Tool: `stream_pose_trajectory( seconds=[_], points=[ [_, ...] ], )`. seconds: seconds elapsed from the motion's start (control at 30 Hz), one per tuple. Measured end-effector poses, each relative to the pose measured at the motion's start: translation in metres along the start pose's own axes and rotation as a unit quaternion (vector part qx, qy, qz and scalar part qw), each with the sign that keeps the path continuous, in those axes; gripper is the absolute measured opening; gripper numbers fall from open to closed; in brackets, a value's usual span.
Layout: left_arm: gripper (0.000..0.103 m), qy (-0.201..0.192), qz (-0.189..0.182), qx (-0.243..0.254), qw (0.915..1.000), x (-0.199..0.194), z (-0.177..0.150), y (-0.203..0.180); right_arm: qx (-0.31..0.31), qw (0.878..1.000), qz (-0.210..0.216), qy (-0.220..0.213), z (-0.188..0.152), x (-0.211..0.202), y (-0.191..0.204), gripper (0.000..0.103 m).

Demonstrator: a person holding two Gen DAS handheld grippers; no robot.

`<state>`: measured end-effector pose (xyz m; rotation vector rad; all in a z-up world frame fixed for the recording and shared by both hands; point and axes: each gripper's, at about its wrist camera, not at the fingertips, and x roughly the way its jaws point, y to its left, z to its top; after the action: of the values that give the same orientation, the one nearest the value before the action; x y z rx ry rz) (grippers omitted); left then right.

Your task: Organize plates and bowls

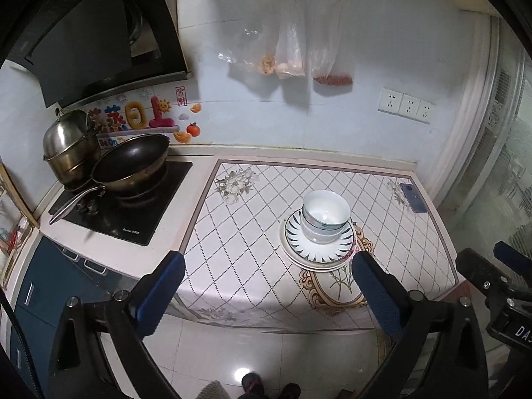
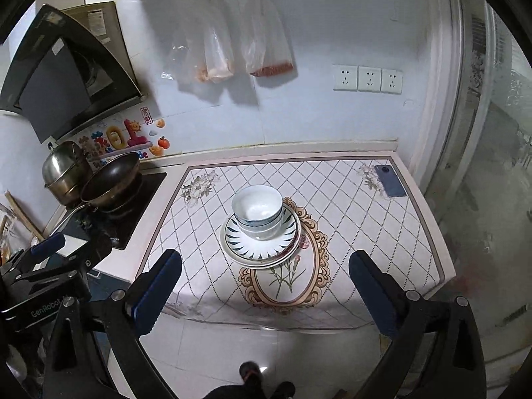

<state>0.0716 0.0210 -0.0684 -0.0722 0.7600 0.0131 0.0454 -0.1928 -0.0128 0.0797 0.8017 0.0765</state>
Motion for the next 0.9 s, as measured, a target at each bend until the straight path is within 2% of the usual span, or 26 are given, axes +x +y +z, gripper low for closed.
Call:
stream_pose_trajectory(
  seconds=[0.43,0.9],
  points=[
    [0.103,-0.022,-0.001,0.015,0.9996,-0.033,-0.011,0.016,0.010,0.999,-0.013,-0.028,-0.008,-0.034,0.012,0.103],
    [0.103,-0.034,-0.004,0.020,0.9992,-0.045,-0.016,0.022,0.007,0.999,-0.027,-0.042,-0.016,-0.051,0.023,0.103]
  ],
)
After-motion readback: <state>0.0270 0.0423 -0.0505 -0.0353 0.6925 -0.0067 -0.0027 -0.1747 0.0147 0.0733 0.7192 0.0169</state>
